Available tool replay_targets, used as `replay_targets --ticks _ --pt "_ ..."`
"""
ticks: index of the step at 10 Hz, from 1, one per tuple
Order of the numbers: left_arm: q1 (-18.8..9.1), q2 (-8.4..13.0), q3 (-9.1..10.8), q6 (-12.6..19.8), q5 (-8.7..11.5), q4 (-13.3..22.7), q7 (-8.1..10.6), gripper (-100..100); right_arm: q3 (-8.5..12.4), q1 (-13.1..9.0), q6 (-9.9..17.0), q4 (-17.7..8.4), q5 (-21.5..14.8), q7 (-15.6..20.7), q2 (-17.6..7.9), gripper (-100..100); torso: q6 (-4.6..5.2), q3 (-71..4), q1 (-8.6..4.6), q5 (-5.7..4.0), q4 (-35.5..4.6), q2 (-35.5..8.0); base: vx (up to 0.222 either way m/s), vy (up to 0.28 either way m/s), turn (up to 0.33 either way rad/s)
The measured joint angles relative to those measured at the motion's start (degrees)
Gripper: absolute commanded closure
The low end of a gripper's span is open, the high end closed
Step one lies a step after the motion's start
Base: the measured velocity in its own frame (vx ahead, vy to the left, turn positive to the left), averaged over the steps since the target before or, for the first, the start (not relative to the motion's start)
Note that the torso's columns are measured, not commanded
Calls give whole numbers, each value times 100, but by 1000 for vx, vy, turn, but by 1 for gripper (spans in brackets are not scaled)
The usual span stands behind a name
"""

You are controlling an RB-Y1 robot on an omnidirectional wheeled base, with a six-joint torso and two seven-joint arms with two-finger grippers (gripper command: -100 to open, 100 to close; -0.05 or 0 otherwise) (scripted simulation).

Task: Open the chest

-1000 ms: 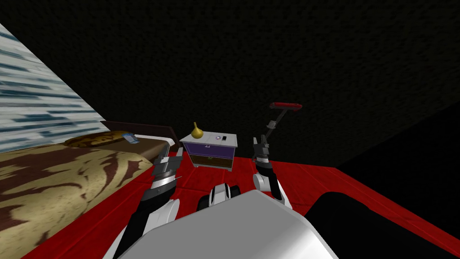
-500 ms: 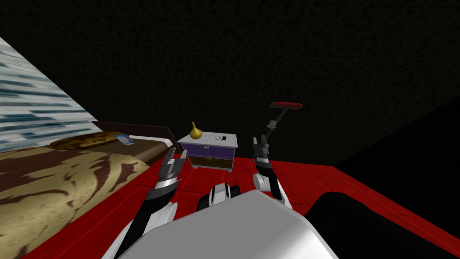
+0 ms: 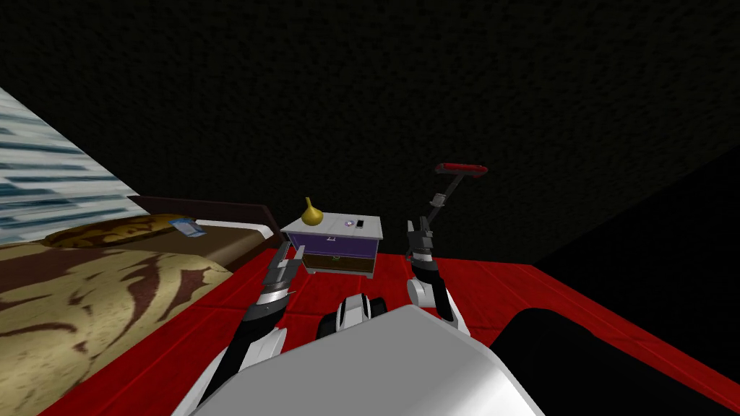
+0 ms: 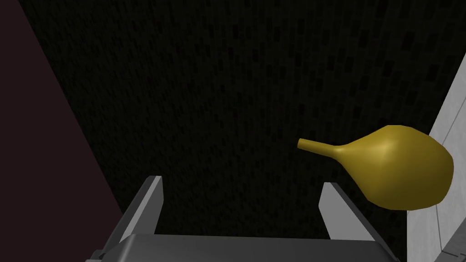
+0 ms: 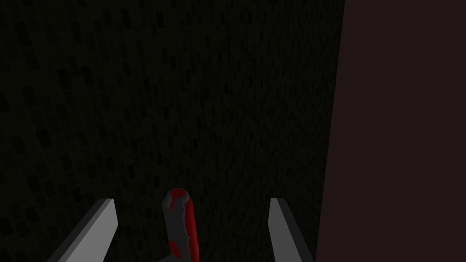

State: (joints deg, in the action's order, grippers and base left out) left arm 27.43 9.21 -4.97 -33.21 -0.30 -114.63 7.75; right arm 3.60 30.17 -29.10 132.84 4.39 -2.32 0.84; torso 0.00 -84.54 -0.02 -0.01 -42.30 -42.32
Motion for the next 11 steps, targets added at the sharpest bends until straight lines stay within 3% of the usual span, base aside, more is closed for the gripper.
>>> replay_targets --ticks 11 --pt "-397 112 -81 -841 40 1587 -154 -100 0 0 0 0 0 0 0 0 0 -1 5 1 0 2 53 16 -39"
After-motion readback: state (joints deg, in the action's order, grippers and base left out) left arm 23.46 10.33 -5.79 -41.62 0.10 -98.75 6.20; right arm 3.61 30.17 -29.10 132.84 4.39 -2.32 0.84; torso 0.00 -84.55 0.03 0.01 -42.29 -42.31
